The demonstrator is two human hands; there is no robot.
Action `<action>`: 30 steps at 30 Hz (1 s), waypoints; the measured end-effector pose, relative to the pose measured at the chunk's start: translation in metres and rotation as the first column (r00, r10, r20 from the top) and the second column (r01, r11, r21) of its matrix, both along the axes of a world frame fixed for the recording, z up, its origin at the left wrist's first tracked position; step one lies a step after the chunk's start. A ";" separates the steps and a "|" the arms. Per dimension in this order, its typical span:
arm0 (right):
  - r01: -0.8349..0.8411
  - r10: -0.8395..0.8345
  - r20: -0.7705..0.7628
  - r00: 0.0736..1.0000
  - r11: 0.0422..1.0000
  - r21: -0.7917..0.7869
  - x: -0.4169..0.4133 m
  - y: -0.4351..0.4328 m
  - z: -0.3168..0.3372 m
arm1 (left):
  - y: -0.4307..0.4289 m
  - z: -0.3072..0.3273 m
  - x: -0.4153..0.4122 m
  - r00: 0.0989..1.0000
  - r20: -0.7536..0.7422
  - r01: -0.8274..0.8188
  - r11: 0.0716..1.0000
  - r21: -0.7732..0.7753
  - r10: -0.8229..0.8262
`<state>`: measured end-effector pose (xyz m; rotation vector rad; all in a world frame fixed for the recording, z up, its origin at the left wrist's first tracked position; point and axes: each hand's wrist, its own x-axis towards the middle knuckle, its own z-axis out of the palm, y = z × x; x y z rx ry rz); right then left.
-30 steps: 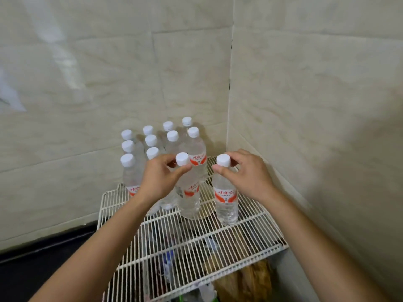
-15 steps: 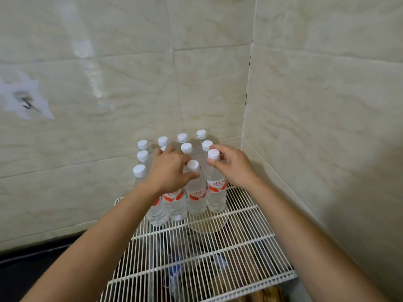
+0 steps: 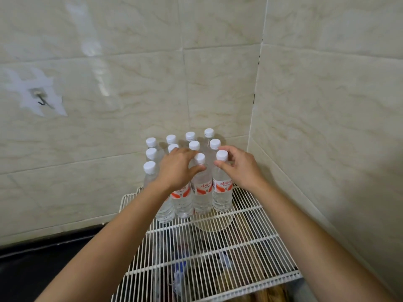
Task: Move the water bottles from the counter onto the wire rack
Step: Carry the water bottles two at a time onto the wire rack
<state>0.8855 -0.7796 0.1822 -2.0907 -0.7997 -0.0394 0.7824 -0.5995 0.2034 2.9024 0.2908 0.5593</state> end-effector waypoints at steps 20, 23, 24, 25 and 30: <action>-0.089 -0.010 0.423 0.906 0.973 0.214 -0.123 0.010 0.014 | -0.042 -0.009 -0.215 0.861 0.323 -0.449 0.885 0.122 0.392; -0.233 0.149 0.420 0.895 0.960 0.156 -0.175 0.042 -0.005 | -0.038 -0.022 -0.284 0.821 0.246 -0.559 0.812 0.167 0.515; -0.279 0.208 0.389 0.897 0.951 0.133 -0.194 0.054 -0.009 | -0.034 -0.022 -0.306 0.804 0.226 -0.588 0.790 0.173 0.549; -0.323 0.263 0.364 0.893 0.939 0.115 -0.213 0.065 -0.012 | -0.031 -0.019 -0.327 0.782 0.221 -0.620 0.764 0.178 0.583; -0.540 0.471 0.411 0.780 0.839 0.064 -0.316 0.120 -0.001 | -0.013 -0.003 -0.436 0.606 0.307 -0.792 0.591 0.152 0.734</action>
